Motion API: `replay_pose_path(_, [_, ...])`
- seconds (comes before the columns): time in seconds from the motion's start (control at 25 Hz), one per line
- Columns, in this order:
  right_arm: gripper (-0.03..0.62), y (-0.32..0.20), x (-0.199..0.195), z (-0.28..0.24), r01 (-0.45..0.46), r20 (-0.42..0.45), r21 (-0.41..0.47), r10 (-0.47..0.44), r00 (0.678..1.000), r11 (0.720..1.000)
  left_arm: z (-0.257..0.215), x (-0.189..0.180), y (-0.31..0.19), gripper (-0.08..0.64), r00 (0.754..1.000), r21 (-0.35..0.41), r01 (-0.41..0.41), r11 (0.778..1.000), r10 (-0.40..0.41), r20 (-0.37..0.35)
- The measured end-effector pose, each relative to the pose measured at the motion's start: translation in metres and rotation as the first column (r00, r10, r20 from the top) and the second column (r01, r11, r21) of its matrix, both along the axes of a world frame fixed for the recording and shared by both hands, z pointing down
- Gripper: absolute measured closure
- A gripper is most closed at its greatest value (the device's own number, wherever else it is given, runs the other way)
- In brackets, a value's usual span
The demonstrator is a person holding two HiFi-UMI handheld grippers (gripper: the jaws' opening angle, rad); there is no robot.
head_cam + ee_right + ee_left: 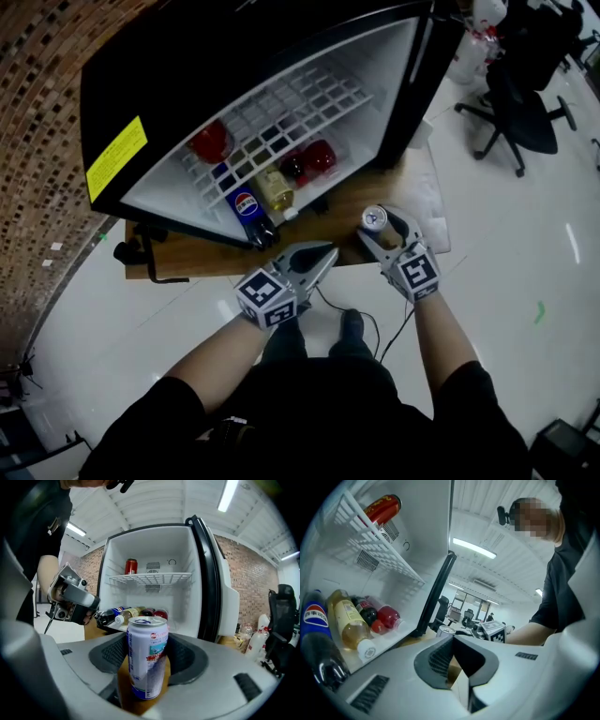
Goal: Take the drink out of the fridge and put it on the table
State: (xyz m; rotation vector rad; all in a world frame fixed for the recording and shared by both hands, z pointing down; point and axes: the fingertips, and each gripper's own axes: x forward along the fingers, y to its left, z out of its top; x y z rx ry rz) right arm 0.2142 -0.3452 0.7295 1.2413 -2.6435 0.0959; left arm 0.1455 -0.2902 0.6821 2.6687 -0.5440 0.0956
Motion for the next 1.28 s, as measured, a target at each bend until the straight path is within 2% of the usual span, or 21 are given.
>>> replay_pose_path(0.2, [0.324,0.007,0.015,0.014,-0.047,0.054,0.015,0.046,0.997,0.999,0.012,0.013,-0.009,0.56,1.0,-0.015,0.01,1.0,-0.01,0.011])
replay_pose_path(0.36, [0.319,0.01,0.014,0.024,-0.042,0.057,-0.033,0.044,0.997,0.999,0.016,0.016,-0.013,0.56,1.0,-0.019,0.015,1.0,-0.014,0.022])
replay_pose_path(0.44, [0.256,0.014,0.018,0.03,-0.046,0.052,-0.048,0.048,0.998,0.998,0.016,0.016,-0.014,0.56,1.0,-0.021,0.017,1.0,-0.016,0.023])
replay_pose_path(0.6, [0.242,0.028,0.036,0.007,-0.079,0.117,-0.075,0.088,0.989,0.994,0.006,0.012,-0.013,0.511,1.0,-0.017,0.019,1.0,-0.019,0.013])
replay_pose_path(0.72, [0.242,0.051,0.051,-0.025,-0.087,0.168,-0.085,0.1,0.981,0.993,-0.017,0.002,-0.001,0.499,1.0,0.004,0.022,1.0,-0.022,0.008])
replay_pose_path(0.76, [0.257,0.061,0.055,-0.037,-0.08,0.173,-0.088,0.094,0.98,0.993,-0.028,-0.002,0.006,0.499,1.0,0.013,0.025,1.0,-0.025,0.006])
replay_pose_path(0.8, [0.299,0.072,0.058,-0.05,-0.069,0.176,-0.092,0.085,0.981,0.993,-0.039,-0.006,0.015,0.499,1.0,0.026,0.029,0.999,-0.029,0.004])
replay_pose_path(0.92, [0.313,0.109,0.06,-0.091,-0.022,0.197,-0.1,0.041,0.98,0.995,-0.08,-0.02,0.049,0.499,0.999,0.07,0.054,0.996,-0.054,-0.009])
replay_pose_path(0.96, [0.35,0.121,0.057,-0.103,0.001,0.203,-0.104,0.02,0.979,0.995,-0.094,-0.026,0.061,0.499,0.998,0.084,0.067,0.994,-0.066,-0.016])
replay_pose_path(1.12, [0.354,0.158,0.034,-0.134,0.103,0.217,-0.131,-0.073,0.974,0.986,-0.14,-0.058,0.105,0.499,0.993,0.147,0.12,0.982,-0.117,-0.033])
replay_pose_path(1.28, [0.354,0.193,-0.003,-0.163,0.119,0.241,-0.145,-0.081,0.967,0.982,-0.174,-0.108,0.15,0.499,0.989,0.179,0.145,0.973,-0.143,-0.026])
